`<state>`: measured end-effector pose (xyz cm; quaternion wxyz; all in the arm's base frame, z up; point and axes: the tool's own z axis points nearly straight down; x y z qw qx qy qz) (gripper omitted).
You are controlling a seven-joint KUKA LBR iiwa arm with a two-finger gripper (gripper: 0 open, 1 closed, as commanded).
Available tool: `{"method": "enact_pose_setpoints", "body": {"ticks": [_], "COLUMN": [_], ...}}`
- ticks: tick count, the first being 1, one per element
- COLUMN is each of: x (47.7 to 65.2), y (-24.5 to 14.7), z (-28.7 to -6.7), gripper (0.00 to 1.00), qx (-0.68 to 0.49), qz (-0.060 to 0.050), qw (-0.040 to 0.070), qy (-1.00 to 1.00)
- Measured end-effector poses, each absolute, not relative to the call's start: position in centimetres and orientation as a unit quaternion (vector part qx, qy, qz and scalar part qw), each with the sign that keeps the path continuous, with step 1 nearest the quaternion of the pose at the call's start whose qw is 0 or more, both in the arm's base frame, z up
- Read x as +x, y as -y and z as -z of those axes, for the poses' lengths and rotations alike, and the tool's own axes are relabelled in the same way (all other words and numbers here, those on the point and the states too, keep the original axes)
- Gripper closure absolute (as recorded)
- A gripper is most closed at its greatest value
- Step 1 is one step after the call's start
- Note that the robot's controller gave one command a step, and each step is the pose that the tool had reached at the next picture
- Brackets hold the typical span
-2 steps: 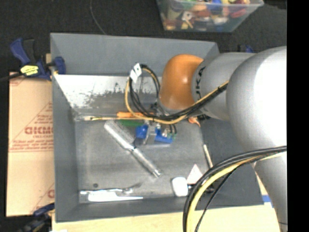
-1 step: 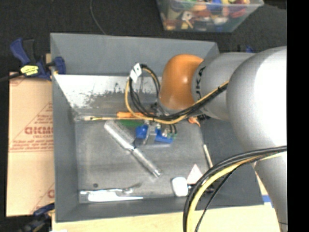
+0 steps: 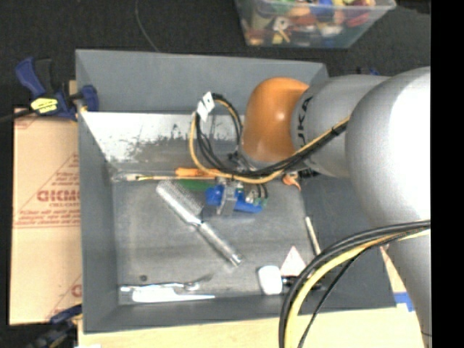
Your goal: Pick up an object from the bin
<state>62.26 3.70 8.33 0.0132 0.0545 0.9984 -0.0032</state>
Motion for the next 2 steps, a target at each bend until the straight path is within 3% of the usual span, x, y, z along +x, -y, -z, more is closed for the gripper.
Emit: {"method": "enact_pose_setpoints", "body": {"ticks": [1, 2], "x": [62.3, 62.4], "y": [-3.7, -3.6], "z": [-10.6, -15.7], "gripper": [1.0, 1.0], "qx": [0.054, 0.053], "qz": [0.003, 0.003], "qw": [0.014, 0.015], "qy": [-0.998, -0.998]}}
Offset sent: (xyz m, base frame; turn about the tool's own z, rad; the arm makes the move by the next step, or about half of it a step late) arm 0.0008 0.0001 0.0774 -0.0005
